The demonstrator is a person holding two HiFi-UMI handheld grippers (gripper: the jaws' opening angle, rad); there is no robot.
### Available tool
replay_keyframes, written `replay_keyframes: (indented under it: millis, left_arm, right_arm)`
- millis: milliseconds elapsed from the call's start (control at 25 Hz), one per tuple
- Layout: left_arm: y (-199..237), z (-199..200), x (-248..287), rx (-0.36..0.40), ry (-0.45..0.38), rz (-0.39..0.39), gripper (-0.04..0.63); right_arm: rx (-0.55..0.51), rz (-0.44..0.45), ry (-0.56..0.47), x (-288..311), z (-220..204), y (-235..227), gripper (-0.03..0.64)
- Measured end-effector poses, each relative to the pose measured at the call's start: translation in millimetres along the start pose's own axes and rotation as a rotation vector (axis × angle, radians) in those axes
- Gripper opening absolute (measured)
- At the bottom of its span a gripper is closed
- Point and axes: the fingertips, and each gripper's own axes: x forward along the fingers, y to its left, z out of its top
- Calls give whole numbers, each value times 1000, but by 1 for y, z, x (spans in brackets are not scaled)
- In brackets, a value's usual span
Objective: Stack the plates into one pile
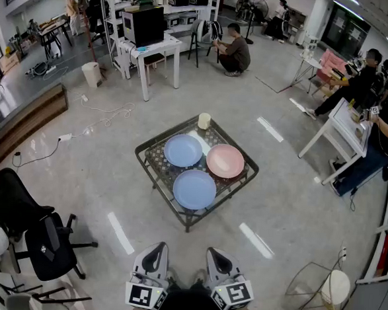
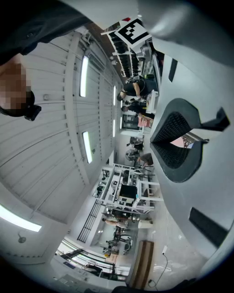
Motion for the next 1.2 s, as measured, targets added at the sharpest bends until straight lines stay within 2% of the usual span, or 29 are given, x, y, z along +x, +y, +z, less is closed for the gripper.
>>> replay_keyframes:
  millis: [640, 1200]
  left_arm:
    - [-28, -8, 4, -3, 4, 35, 15]
    - [-76, -10, 26, 34, 2, 96, 15]
  right_arm:
    - [15, 7, -9, -26, -4, -26, 8]
    - [4, 97, -3, -33, -7, -68, 8]
